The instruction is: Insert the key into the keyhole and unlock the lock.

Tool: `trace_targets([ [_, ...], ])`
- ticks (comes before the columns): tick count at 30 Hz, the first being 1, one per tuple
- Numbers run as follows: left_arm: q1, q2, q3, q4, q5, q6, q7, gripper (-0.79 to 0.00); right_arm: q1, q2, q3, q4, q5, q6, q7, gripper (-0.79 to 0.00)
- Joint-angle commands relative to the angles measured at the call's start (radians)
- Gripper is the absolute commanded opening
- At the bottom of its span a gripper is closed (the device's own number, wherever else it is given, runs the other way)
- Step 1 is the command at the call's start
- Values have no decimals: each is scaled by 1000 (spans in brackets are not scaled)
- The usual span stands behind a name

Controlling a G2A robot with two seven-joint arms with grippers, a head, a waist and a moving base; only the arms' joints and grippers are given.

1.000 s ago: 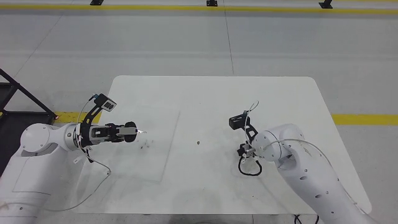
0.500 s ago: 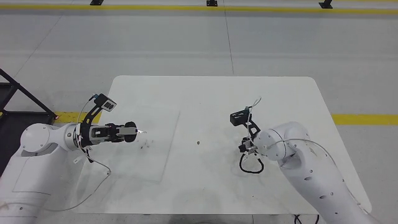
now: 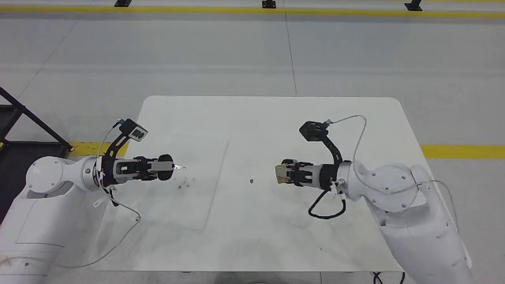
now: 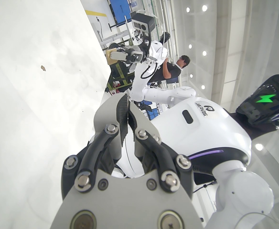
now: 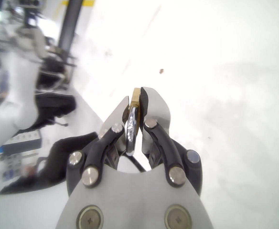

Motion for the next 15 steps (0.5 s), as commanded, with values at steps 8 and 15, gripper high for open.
trace_targets([
  [8,0,0,0,0,0,0,0,-785,-66,-6,4,49,255,-294,-145,-785],
  [15,0,0,0,0,0,0,0,-785,-31,-16,-59,129,399,-396,-172,-785],
])
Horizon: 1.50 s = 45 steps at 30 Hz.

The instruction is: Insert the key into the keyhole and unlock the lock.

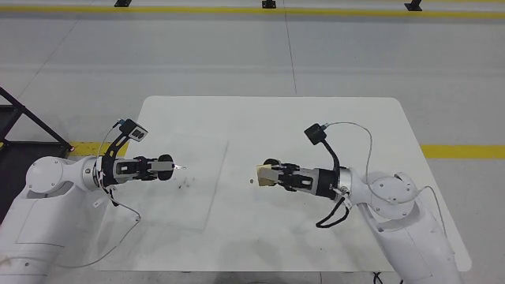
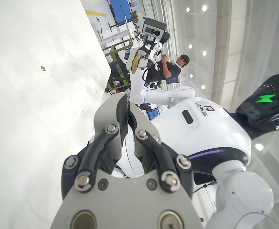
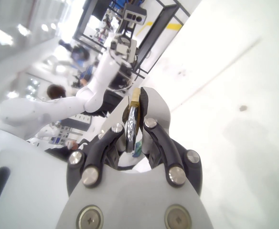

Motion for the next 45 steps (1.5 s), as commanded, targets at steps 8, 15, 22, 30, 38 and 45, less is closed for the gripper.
trace_targets([
  [8,0,0,0,0,0,0,0,-785,30,-10,-40,108,157,-97,-18,-785],
  [15,0,0,0,0,0,0,0,-785,30,-10,-40,108,157,-97,-18,-785],
  [22,0,0,0,0,0,0,0,-785,30,-10,-40,108,157,-97,-18,-785],
  [30,28,-13,49,-69,-39,-20,20,-785,1,-14,-53,116,140,-119,-134,-785],
  [38,-19,-40,155,-7,-92,-48,49,-785,13,-25,-100,174,141,-134,-217,-785],
  [45,-63,-60,212,18,-87,-85,85,-785,54,-42,-167,215,134,-141,-281,-785],
])
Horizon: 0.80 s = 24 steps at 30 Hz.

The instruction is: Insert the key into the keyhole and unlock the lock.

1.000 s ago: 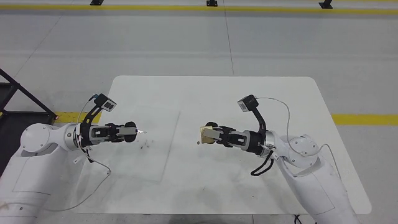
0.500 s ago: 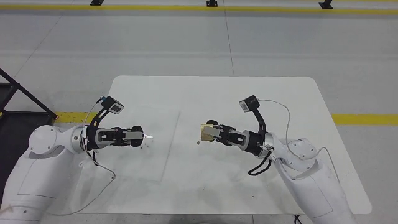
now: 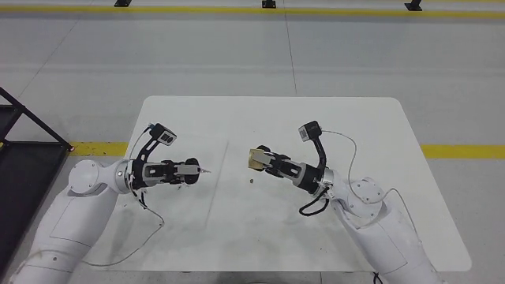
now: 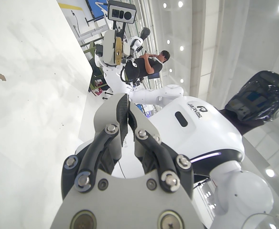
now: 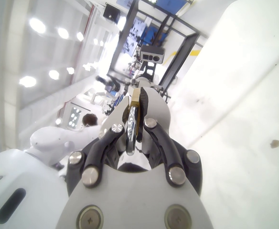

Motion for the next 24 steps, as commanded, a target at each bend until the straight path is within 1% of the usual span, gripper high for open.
trace_targets([
  [1,-9,-4,11,5,-1,-7,7,-785,11,-3,-14,8,-1,-3,-4,-785],
  [5,-27,-13,35,14,6,-16,16,-785,26,-9,-41,29,9,3,2,-785],
  [12,-40,-26,65,21,72,-77,77,-785,20,-14,-65,16,-9,16,-19,-785],
  [20,-28,-38,85,1,146,-168,174,-785,-7,-14,-66,-4,-59,23,-74,-785],
  [24,-16,-44,92,-12,153,-184,216,-785,-17,-15,-66,-5,-65,31,-100,-785],
])
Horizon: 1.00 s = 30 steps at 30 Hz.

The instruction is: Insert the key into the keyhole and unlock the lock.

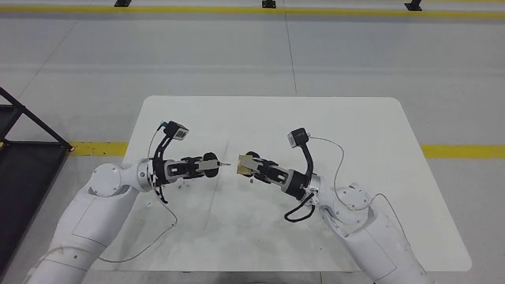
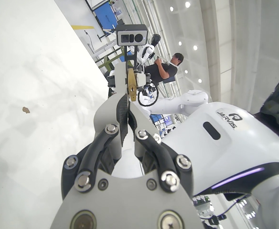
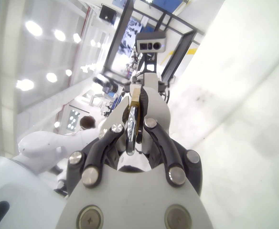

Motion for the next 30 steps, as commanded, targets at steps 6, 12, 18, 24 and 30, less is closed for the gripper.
trace_targets([
  [6,5,-2,3,-5,12,8,22,-785,-2,0,2,-2,-4,5,-7,-785],
  [12,12,-3,8,-25,24,25,39,-785,-2,0,2,-2,-4,5,-7,-785],
  [18,23,-1,-8,-55,67,37,51,-785,-2,0,2,-2,-4,5,-7,-785],
  [24,31,1,-25,-68,80,45,55,-785,-2,0,2,-2,-4,5,-7,-785],
  [30,26,0,-29,-73,87,55,55,-785,-2,0,2,-2,-4,5,-7,-785],
])
